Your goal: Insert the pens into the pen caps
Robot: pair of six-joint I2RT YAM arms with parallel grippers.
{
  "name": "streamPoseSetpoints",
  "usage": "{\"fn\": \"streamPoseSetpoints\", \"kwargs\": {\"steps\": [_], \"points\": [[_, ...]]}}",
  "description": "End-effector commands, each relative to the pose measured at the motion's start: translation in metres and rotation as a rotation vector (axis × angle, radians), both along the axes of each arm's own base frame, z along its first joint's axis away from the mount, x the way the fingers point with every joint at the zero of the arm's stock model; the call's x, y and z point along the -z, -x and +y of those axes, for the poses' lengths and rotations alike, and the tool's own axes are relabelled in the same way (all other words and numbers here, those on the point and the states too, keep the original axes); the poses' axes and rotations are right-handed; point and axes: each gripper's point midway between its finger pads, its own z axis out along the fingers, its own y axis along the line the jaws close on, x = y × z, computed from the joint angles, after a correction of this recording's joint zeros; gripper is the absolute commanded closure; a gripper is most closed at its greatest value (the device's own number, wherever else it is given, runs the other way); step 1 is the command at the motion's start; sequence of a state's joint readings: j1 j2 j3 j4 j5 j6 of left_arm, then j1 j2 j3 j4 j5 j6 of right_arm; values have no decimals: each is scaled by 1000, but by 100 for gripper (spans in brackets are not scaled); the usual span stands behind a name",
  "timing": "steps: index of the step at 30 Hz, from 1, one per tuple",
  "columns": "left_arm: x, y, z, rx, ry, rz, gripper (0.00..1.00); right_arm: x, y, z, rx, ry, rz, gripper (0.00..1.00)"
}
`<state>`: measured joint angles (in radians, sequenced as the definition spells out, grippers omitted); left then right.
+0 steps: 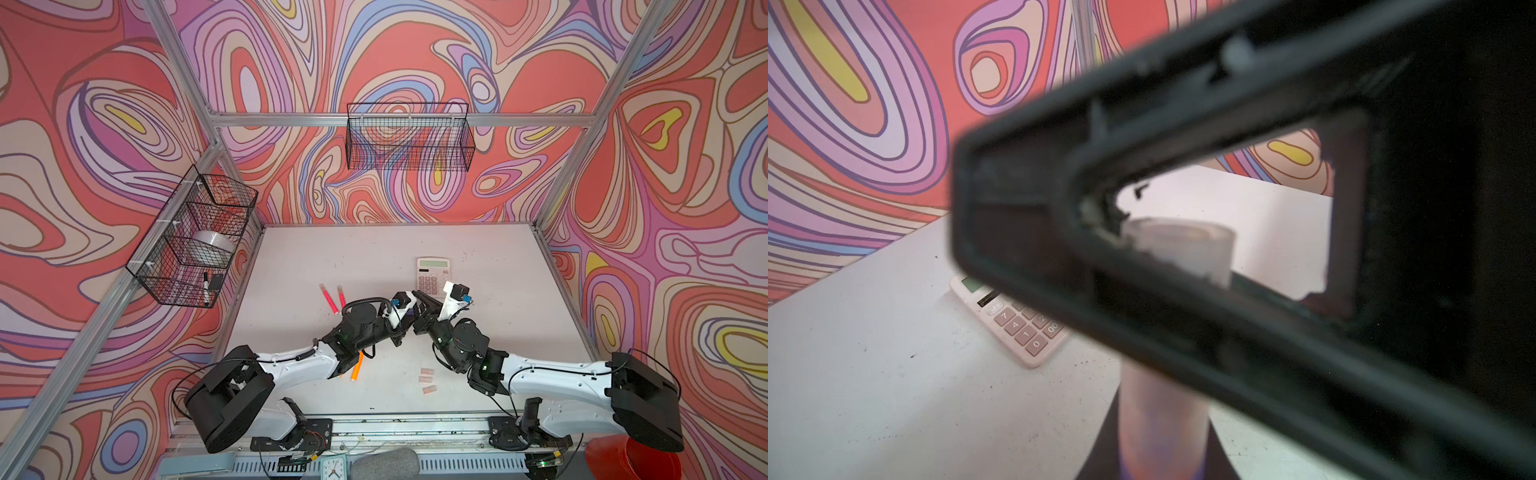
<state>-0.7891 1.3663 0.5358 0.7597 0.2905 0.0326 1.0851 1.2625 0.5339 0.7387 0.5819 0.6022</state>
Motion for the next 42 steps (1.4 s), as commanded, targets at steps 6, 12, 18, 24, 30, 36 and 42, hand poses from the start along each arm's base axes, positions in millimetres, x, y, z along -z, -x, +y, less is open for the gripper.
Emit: {"fn": "streamPoseSetpoints", "kwargs": {"steps": [6,12,18,24,30,36,42], "points": [[-181,-26,78,-272,598,-365,100,136,63,16,-283,370,285,100],[-114,-22,66,-218,489,-236,100,120,56,12,-229,345,266,95],[-73,-18,49,-150,414,-150,100,105,45,12,-165,334,245,79],[-28,-34,53,-240,348,-57,100,99,35,-12,-38,326,258,52],[19,-63,89,-516,300,39,100,102,35,-39,46,310,281,46],[66,-96,117,-683,243,271,100,108,37,-55,80,303,301,43],[102,-124,150,-936,68,500,100,112,38,-58,88,306,314,41]]}}
